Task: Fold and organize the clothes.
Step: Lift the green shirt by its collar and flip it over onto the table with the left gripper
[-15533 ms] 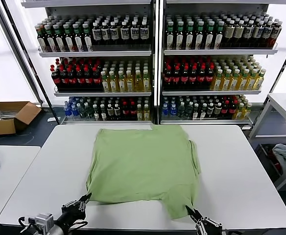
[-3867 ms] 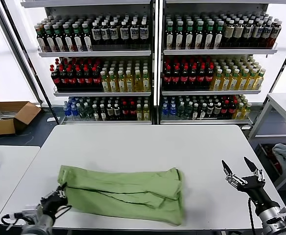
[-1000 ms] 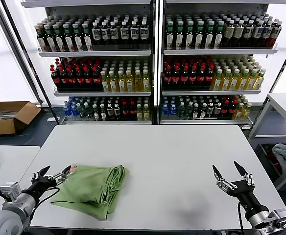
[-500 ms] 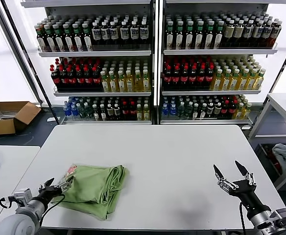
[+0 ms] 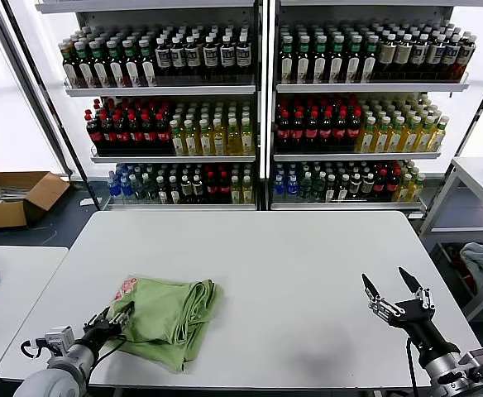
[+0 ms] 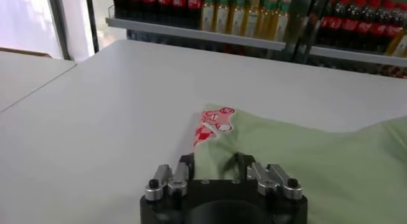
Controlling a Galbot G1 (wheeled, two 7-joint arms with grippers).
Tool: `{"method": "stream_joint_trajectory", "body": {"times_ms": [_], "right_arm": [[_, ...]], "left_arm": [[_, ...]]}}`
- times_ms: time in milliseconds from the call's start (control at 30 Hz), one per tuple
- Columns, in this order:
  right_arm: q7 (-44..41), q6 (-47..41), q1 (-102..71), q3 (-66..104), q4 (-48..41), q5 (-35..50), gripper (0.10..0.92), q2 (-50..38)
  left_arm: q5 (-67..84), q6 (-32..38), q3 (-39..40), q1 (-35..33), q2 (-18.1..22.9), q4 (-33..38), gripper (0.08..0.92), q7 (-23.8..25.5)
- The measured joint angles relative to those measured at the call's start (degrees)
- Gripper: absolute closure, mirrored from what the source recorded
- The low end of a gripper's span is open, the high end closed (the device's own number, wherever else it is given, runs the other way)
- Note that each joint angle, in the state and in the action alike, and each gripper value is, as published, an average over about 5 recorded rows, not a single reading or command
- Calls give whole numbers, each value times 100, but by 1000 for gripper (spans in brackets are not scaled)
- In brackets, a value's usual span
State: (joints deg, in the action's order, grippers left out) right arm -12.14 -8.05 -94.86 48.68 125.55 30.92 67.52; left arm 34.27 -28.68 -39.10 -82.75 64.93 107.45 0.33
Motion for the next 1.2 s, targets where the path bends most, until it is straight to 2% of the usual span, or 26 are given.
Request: {"method": "stream_joint_trajectory", "body": {"times_ms": [267, 400, 600, 767, 1200], "right_arm": [[-6, 1, -9, -3, 12, 5, 203, 25], [-14, 1, 2, -28, 15, 1, 203, 53], [-24, 0, 1, -36, 40, -1, 203, 81], [-28, 3, 2, -38, 44, 6, 203, 87], [-12, 6, 95, -144, 68, 12, 203, 117]], "left_arm": [[-36, 81, -41, -66, 73, 5, 811, 20], [-11, 90, -129, -135, 145, 66, 884, -15], [96, 47, -457, -252, 255, 229, 888, -115], [270, 23, -998, -325, 184, 323, 888, -158], [712, -61, -2607, -349, -727, 151, 888, -225]]}}
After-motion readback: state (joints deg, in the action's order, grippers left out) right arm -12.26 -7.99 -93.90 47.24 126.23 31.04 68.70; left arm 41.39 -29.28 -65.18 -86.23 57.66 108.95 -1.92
